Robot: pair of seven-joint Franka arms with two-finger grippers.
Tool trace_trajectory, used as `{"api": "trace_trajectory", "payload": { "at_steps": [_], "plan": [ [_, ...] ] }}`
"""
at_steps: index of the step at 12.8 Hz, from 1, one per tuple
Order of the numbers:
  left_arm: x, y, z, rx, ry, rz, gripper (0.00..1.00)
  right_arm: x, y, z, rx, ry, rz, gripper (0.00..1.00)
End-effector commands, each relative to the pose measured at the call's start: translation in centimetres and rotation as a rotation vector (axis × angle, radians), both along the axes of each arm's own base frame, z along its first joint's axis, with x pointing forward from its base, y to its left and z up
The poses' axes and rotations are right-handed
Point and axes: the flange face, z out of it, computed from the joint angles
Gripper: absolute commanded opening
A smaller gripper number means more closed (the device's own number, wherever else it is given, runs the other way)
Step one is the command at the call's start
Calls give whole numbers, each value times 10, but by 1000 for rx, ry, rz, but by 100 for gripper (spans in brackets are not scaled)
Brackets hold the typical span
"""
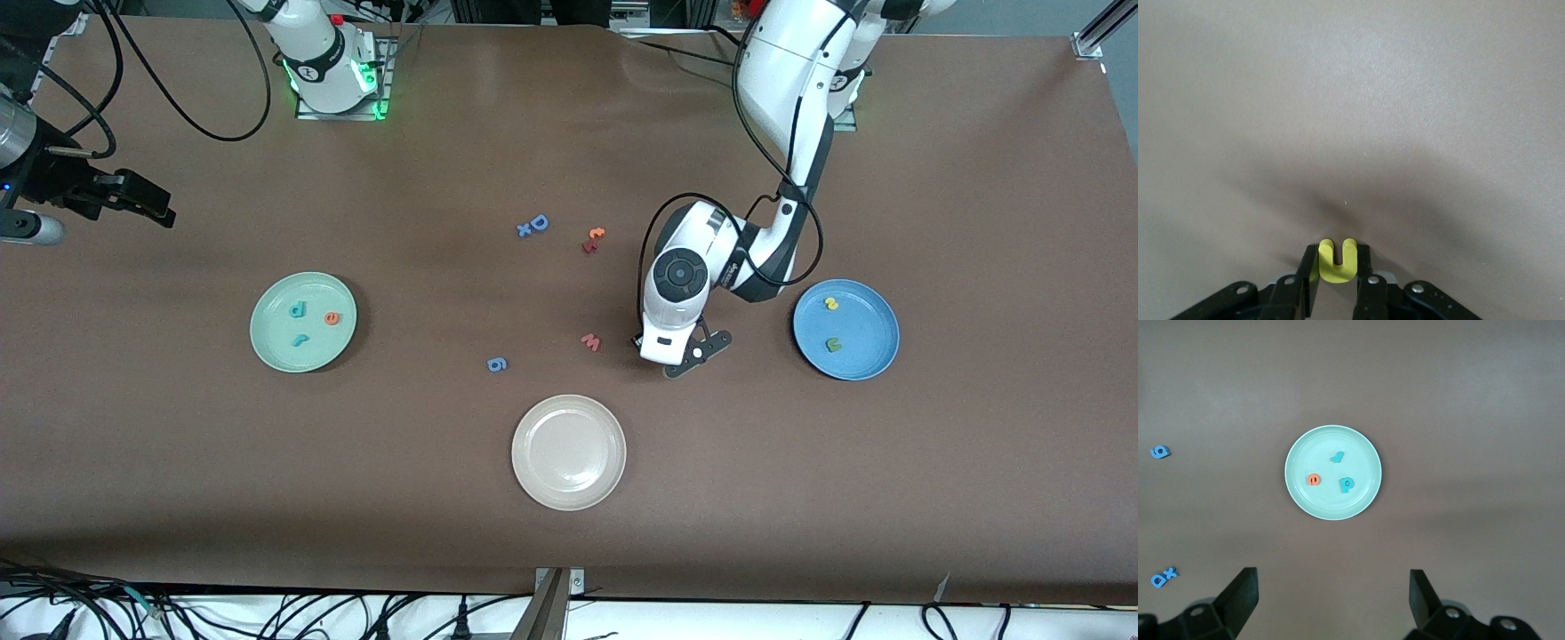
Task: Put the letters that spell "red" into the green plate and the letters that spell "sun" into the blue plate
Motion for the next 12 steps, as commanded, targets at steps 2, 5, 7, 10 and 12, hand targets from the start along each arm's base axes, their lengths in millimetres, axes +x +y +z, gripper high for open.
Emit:
{"api": "trace_trajectory", "payload": {
  "at_steps": [2,5,7,10,12],
  "plan": [
    [36,72,57,11,37,-230,4,4,2,4,-5,13,25,100],
    [64,165,93,-11,93,-543,6,3,2,4,-3,15,24,100],
    [72,220,96,-29,119,-695,6,4,5,3,-5,12,27,100],
    [69,281,94,-78,159,-894,7,6,7,4,-5,-8,24,100],
    [54,301,73,-110,211,-935,10,7,7,5,-5,-16,24,100]
  ]
}}
